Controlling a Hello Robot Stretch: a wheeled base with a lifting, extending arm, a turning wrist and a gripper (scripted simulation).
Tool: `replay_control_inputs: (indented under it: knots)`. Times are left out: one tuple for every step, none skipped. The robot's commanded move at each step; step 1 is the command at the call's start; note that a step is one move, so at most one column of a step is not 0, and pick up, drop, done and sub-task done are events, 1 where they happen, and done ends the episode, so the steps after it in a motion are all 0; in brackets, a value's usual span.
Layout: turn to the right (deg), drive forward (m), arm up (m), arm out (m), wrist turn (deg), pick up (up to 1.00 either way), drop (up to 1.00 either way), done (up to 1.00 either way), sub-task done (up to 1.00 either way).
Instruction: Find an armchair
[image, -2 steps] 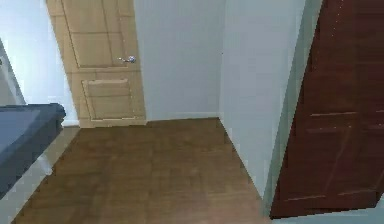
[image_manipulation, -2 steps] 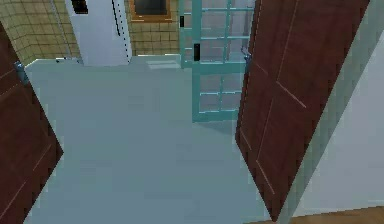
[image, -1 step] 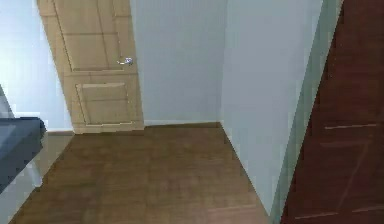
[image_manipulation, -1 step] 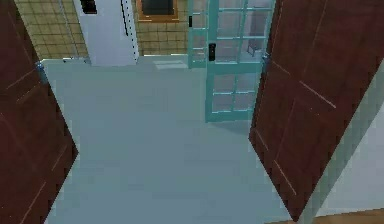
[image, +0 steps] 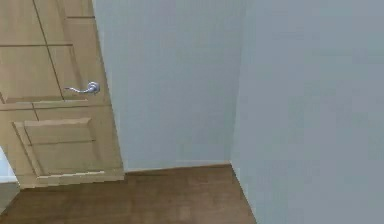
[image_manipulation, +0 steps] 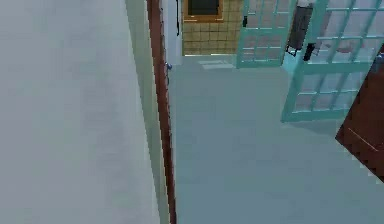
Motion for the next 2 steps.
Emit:
replay_control_inputs:
  knots:
    - [-45.0, 0.0, 0.0, 0.0, 0.0, 0.0, 0.0, 0.0, 0.0]
    - [0.0, 1.0, 0.0, 0.0, 0.0, 0.0, 0.0, 0.0, 0.0]
